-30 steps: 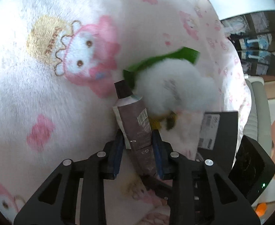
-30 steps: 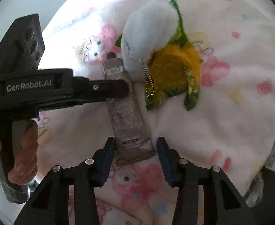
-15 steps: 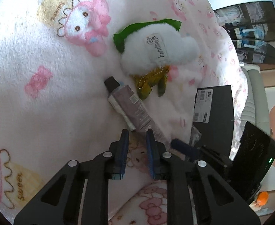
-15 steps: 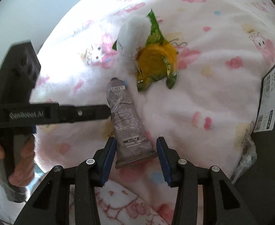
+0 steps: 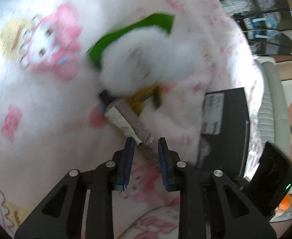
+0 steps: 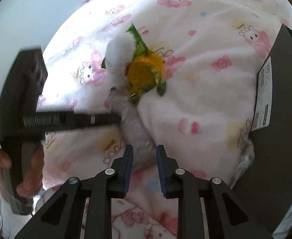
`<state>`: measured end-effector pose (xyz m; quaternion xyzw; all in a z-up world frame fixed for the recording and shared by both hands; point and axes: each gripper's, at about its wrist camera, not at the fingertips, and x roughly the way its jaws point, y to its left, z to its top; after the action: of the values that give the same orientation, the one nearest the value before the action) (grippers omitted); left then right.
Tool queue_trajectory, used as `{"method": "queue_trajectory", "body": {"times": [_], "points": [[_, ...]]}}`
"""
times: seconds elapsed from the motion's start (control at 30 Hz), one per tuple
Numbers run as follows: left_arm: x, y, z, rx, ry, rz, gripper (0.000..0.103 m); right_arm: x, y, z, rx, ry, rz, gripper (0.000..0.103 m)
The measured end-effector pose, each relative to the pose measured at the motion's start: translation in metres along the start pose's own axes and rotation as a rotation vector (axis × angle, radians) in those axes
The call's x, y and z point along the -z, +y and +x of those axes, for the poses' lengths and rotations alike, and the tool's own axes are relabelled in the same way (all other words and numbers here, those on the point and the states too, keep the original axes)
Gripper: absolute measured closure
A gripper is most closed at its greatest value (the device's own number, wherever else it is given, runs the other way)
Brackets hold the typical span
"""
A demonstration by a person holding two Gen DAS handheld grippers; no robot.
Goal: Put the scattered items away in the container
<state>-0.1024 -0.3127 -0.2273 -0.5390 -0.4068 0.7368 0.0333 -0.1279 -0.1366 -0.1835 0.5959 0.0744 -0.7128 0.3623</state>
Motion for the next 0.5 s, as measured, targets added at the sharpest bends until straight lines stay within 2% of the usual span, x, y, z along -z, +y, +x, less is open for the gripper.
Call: {"method": "queue_trajectory", "body": {"times": [0.07, 0.13, 0.27, 0.37, 0.5], "points": [[-0.005, -0.007, 0.004, 0.009, -0.008, 0.017, 0.08, 0.004, 0.004, 0.001, 0.017, 0.02, -0.023, 0.064], [-0.01, -0.012, 0.007, -0.001, -0.017, 0.043, 0.08, 0.006, 0.005, 0.003, 0.016, 0.019, -0.036, 0.059], [-0.015, -0.004, -0.002, -0.004, -0.066, 0.025, 0.08, 0.002, -0.004, 0.014, 0.054, 0.029, 0.012, 0.059], [-0.018, 0.013, -0.008, -0.027, -0.09, -0.009, 0.08, -0.003, -0.011, 0.016, 0.041, 0.02, 0.061, 0.06], [-0.028, 0.032, -0.008, -0.046, -0.122, -0.051, 0.071, -0.008, -0.015, 0.017, 0.05, 0.011, 0.089, 0.06]]}}
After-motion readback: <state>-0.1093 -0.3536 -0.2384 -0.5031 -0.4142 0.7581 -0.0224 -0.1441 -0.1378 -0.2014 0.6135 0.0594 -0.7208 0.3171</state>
